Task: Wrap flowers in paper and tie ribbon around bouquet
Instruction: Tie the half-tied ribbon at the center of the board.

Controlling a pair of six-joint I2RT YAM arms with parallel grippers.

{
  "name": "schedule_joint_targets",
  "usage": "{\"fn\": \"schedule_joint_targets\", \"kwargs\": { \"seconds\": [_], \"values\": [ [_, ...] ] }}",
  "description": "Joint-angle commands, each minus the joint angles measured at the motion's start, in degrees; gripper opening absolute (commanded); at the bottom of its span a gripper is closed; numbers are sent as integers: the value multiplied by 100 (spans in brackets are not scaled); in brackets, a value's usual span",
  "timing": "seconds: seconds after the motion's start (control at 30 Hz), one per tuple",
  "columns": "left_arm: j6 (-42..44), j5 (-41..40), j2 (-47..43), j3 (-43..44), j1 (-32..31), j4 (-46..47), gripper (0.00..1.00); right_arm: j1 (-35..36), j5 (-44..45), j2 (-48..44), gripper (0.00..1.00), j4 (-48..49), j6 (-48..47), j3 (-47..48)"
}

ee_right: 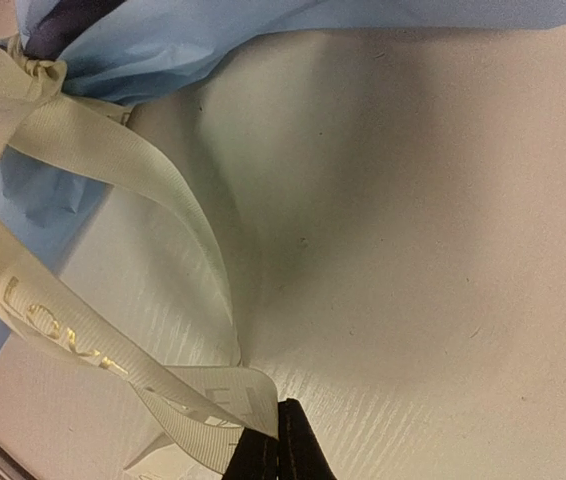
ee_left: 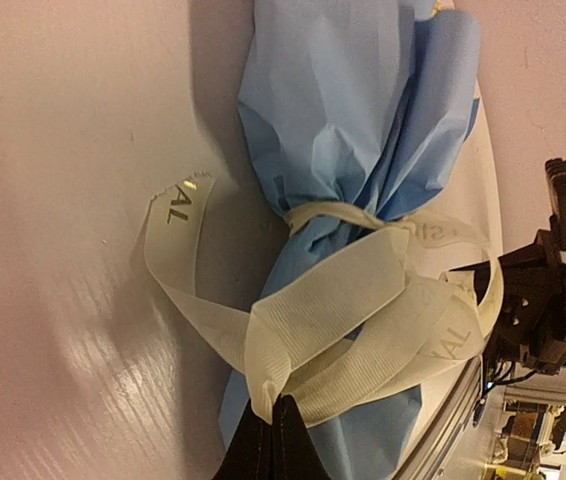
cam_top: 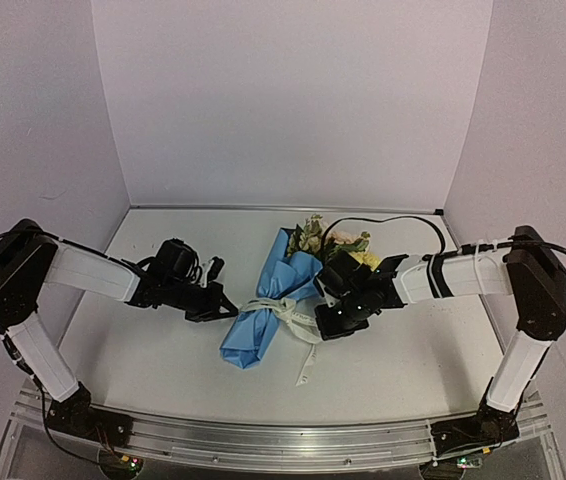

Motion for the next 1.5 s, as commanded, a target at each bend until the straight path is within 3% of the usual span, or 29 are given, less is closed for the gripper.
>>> {"fn": "schedule_joint_targets", "kwargs": {
  "seconds": [0.0,0.33,0.57,0.97,1.47],
  "values": [
    [-118,116,-14,-31,-295,134,0,-48,215,-132,0,-242,-149,90],
    [-428,-183,-794,-307,-417,112,0,-209,377,-218,0,-573,-395,70],
    [-309,-896,-1101,-216,-321,-132,0,-275,385,-162,0,-774,-507,353],
    [418,-728,-431,937,124,-435,0,-339,395,3,0,-960,-542,652],
    [527,-402,-55,1129,419,-494,0,-484,187,369,1,-1130,-741,1315]
  ]
}}
